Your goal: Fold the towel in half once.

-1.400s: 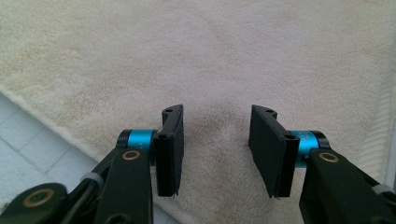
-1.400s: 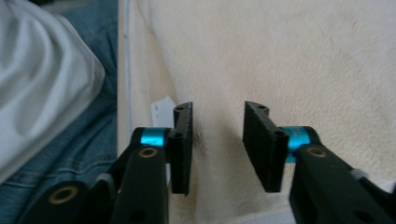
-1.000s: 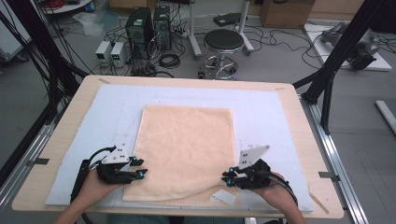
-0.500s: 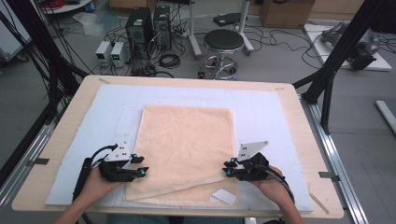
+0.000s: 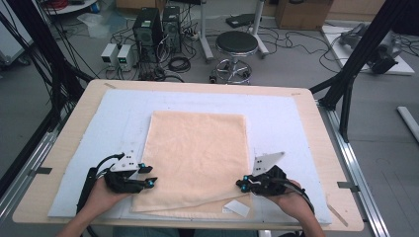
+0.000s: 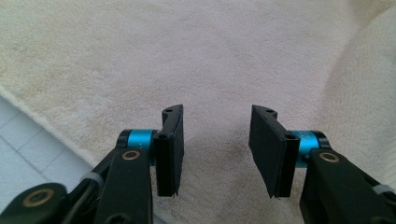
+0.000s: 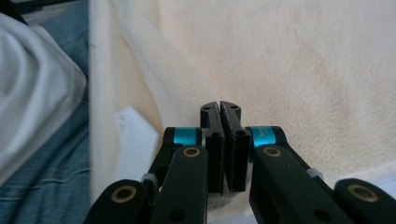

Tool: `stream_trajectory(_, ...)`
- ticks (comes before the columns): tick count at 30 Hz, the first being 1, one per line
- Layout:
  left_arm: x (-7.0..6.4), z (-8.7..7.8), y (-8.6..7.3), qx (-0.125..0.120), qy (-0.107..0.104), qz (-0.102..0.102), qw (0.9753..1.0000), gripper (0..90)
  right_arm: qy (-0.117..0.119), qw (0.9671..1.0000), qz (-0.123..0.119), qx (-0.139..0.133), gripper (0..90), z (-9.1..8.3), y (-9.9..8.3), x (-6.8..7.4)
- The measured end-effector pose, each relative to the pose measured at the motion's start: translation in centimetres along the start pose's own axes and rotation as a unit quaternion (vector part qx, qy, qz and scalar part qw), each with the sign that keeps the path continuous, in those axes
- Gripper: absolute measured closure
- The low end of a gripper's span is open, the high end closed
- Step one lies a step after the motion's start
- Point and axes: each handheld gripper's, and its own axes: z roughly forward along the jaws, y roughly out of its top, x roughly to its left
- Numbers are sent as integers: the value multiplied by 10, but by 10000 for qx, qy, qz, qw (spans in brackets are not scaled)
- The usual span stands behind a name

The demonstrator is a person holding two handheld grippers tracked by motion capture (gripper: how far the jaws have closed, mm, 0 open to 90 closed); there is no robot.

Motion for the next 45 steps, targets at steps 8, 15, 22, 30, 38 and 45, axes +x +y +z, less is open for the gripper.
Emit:
stream_trajectory(8,0,-3,0,-33,10,11,10000,543,274,9986,45,-447,830,-24,0,22)
stream_trajectory(15,-4,-3,1,-90,-108,0,9999,514,307,9993,-57,-223,726,2,-8,13)
stream_trajectory(22,-23,-12,0,-194,-509,249,9982,563,368,9988,-326,-70,696,24,-7,19)
stream_trajectory(30,-30,-10,-18,333,-1165,485,9914,714,531,9985,-109,31,744,37,-19,11)
stream_trajectory(38,-29,-17,-20,288,-1242,530,9904,829,497,9987,-140,-7,763,34,-22,18)
stream_trajectory(45,-23,-17,-16,232,-1207,362,9918,676,376,9992,-97,-69,687,30,-21,19)
